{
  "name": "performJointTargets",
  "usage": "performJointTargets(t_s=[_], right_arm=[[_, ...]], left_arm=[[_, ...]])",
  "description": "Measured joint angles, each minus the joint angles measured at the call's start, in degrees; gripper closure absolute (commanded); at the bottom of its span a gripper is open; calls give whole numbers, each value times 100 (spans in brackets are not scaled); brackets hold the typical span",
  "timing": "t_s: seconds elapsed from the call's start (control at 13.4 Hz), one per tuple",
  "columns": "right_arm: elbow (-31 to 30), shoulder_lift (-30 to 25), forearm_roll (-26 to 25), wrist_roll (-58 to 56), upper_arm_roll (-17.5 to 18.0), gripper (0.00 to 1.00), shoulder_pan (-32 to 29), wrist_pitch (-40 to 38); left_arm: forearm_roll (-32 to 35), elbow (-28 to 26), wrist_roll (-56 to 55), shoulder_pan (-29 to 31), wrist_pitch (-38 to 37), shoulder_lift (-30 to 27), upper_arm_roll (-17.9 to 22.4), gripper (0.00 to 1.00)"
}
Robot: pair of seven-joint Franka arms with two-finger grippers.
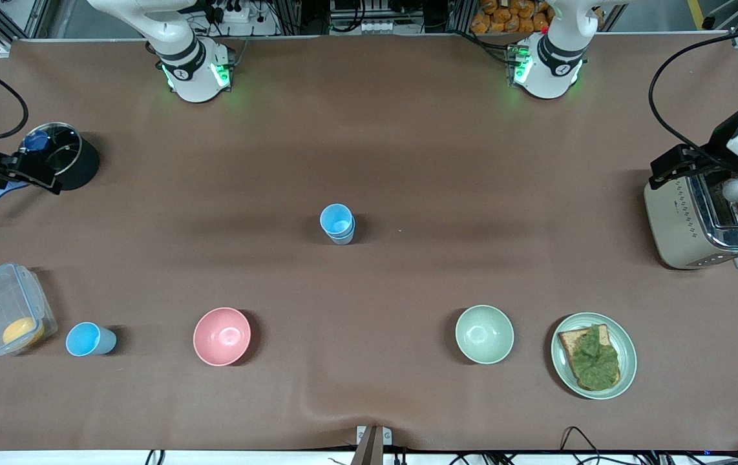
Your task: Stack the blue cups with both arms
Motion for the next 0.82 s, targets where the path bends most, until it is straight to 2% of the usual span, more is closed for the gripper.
performJointTargets(t_s=[0.82], right_arm=[[-3, 0, 0, 0, -2, 0, 0, -20]], left_arm=[[1, 104, 3, -1, -156, -51, -13, 0]])
